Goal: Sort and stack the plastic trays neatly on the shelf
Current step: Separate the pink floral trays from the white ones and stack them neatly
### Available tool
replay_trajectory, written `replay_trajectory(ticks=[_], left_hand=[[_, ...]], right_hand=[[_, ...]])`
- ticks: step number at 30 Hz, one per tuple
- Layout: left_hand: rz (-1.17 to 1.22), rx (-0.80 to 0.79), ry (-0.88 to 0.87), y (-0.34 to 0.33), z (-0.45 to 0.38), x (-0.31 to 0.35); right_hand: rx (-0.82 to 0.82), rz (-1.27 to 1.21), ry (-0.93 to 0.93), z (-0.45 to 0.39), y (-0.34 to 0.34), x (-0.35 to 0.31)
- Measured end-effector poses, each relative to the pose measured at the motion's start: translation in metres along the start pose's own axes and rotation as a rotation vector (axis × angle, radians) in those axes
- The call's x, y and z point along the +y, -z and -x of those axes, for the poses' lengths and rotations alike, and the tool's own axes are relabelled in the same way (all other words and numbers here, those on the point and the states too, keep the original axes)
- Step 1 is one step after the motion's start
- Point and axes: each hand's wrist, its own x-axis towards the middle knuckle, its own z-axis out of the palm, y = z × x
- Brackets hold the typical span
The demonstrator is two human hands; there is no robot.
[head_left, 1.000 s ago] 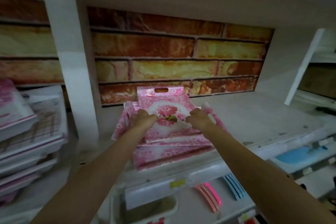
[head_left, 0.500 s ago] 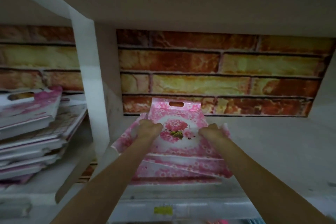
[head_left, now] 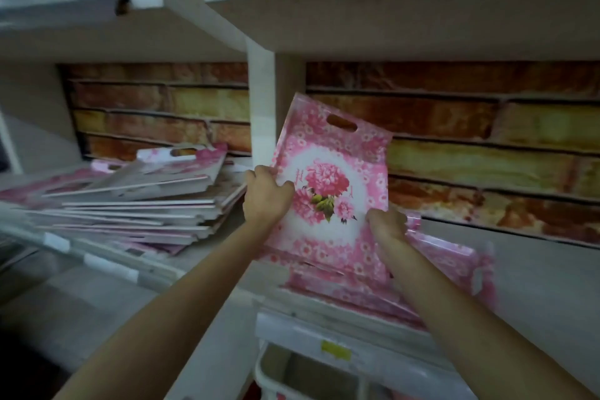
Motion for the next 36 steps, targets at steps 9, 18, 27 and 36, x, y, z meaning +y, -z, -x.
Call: replay_trajectory(ticks=[9,18,27,36], left_hand=[[-0.036,0.221,-0.015,0.080,0.006,-0.026],[0.005,0.232,0.013,0.160,0.003,-0.075],[0.094,0.249,0.011,0.263,-0.011,-0.146],[0.113,0.369,0.115,0.373,-0.020,-0.224]], right_hand=[[-0.121,-0.146,0.058,0.047,-0.072,-0.020],[-0.120,-0.189,0.073,0.113,-0.130,-0.041],[-0.102,-0.237,0.148,0.207,-0.205,-0.073],[-0.284,-0.171,0.240,0.300,-0.306,-0.108]])
